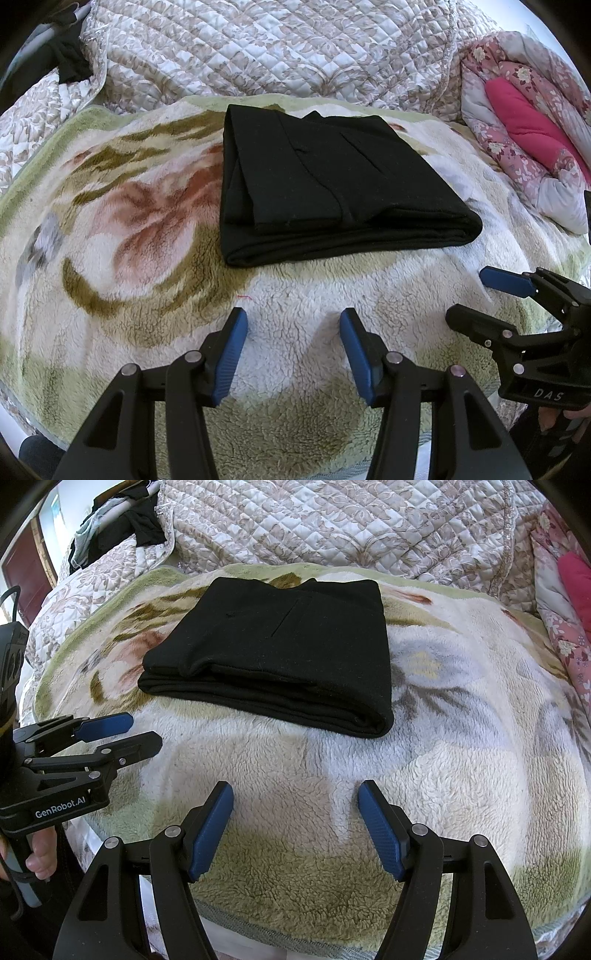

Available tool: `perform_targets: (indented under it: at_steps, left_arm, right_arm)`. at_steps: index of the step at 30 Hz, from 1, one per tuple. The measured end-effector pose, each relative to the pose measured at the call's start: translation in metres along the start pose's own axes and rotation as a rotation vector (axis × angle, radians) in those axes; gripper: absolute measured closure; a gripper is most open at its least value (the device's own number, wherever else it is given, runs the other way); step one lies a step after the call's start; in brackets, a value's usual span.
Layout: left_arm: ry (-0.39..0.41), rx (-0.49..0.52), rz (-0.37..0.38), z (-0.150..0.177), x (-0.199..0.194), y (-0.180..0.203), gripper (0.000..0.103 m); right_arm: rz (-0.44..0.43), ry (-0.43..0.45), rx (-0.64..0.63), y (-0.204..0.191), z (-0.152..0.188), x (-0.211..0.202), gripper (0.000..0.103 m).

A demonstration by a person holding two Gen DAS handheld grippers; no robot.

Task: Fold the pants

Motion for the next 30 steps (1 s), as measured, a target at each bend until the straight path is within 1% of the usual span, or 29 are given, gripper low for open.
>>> perform_targets:
  at_steps: [30]
  left_arm:
    - [-0.001, 0.003, 0.002, -0.0002, 0.0003, -0.0014, 0.047]
  right_arm:
    - [0.001, 0.002, 0.0, -0.0007, 0.0008, 0.0003, 0.032]
Point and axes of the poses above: each gripper's, at about its wrist camera, not at the fingertips, and x roughly the way its jaws point, y to its right, z to its underside, the point moved 4 cm from there along x, roughly the way its jaws point, and after that the axes turned 15 degrees about x, right-handed, at the moved point
